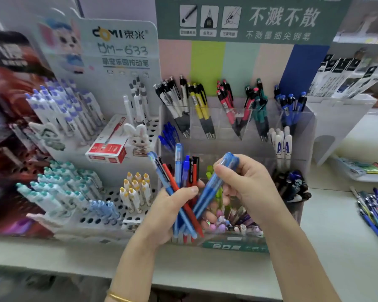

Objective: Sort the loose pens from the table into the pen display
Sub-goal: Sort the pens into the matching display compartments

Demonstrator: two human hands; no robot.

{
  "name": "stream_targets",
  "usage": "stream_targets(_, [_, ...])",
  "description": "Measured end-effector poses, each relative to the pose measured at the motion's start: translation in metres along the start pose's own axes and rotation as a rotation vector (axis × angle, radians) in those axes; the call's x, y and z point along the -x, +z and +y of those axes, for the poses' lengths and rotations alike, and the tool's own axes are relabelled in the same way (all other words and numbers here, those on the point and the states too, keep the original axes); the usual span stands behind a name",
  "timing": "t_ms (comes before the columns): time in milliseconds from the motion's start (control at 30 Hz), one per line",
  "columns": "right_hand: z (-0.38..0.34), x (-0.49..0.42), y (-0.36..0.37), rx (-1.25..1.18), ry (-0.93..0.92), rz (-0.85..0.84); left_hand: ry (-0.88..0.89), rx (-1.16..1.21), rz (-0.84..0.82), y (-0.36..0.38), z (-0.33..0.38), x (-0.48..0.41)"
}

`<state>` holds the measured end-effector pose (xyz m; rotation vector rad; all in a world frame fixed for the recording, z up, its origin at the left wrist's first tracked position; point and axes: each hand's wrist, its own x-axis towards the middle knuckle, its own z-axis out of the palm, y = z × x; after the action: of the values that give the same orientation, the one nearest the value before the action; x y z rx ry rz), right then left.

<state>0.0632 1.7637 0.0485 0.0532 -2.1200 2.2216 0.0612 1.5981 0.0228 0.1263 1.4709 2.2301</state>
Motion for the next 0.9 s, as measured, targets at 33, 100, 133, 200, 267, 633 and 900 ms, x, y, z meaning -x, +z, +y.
stream_targets(33, [0.001, 0.001, 0.002, -0.014, -0.023, 0.023, 0.004, 0.012, 0.050, -0.003, 0.002, 0.002])
stream_targets(100, [0.002, 0.003, 0.003, -0.059, -0.066, 0.078, 0.035, -0.012, 0.113, -0.012, 0.004, 0.003])
stream_targets(133, [0.001, 0.004, 0.002, -0.077, -0.082, 0.112, 0.045, -0.048, 0.139, -0.017, 0.003, 0.003])
stream_targets(200, [-0.002, 0.005, -0.003, -0.116, -0.111, 0.195, 0.055, -0.120, 0.176, -0.024, 0.002, 0.006])
stream_targets(267, [-0.006, 0.006, -0.010, -0.097, -0.156, 0.283, 0.058, -0.094, 0.198, -0.030, -0.001, 0.008])
stream_targets(633, [0.049, -0.020, 0.041, 0.950, -0.306, 0.220, 0.059, -0.011, 0.060, -0.040, -0.016, 0.016])
stream_targets(900, [0.053, -0.025, 0.050, 1.008, -0.049, 0.041, 0.053, -0.035, -0.138, -0.054, -0.021, 0.023])
